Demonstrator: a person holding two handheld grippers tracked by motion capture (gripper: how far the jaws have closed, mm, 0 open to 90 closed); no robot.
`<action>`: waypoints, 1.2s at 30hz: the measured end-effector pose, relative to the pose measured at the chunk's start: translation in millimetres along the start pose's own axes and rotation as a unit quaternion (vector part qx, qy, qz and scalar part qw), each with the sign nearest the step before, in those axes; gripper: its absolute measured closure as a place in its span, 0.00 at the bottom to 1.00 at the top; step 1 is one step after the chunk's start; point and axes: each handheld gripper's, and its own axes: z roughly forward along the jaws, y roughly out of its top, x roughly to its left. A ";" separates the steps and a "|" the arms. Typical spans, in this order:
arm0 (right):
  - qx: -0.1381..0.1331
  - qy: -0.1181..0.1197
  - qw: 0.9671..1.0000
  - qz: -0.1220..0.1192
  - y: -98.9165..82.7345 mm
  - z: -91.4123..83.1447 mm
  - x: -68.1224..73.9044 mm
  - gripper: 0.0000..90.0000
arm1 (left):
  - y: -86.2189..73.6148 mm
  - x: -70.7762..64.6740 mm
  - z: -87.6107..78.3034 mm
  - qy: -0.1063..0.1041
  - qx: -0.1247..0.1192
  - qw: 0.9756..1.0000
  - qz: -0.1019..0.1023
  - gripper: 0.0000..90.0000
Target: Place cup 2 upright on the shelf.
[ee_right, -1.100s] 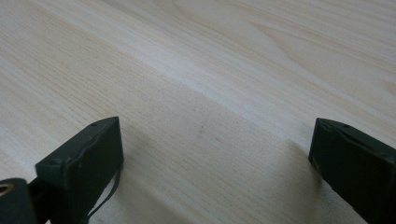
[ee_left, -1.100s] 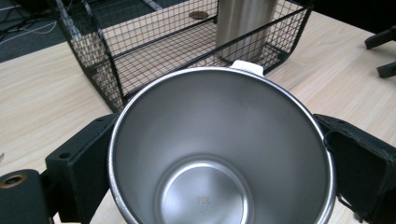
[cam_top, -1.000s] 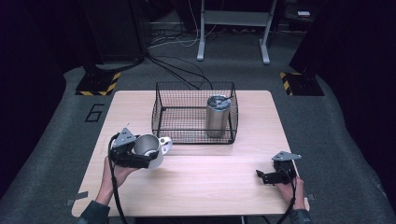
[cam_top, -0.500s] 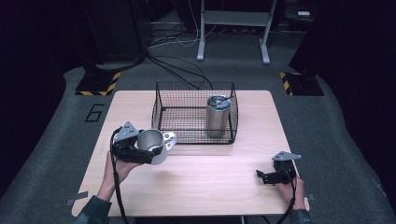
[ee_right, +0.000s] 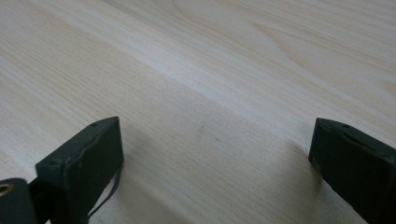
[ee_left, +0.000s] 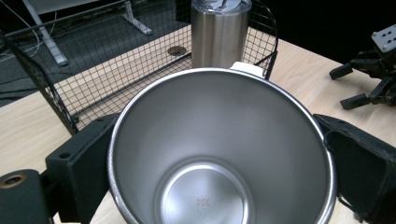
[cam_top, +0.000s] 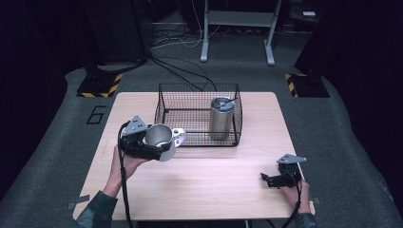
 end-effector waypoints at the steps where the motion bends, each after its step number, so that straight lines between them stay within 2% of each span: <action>1: 0.000 0.000 1.000 0.000 0.0 0.0 0.0 0.03 | 1.7 -0.1 0.7 -0.004 0.000 1.000 -0.001 0.07; 14: 0.000 -0.001 1.000 0.000 0.0 0.0 0.1 0.03 | 30.2 -0.4 13.7 -0.011 -0.002 1.000 -0.001 0.07; 23: 0.000 0.000 1.000 0.000 0.0 0.0 0.0 0.03 | 57.1 -5.0 35.6 -0.021 -0.003 1.000 0.012 0.07; 36: 0.000 0.000 1.000 0.000 0.0 0.0 0.0 0.03 | 81.2 4.2 56.7 0.002 0.005 1.000 0.008 0.07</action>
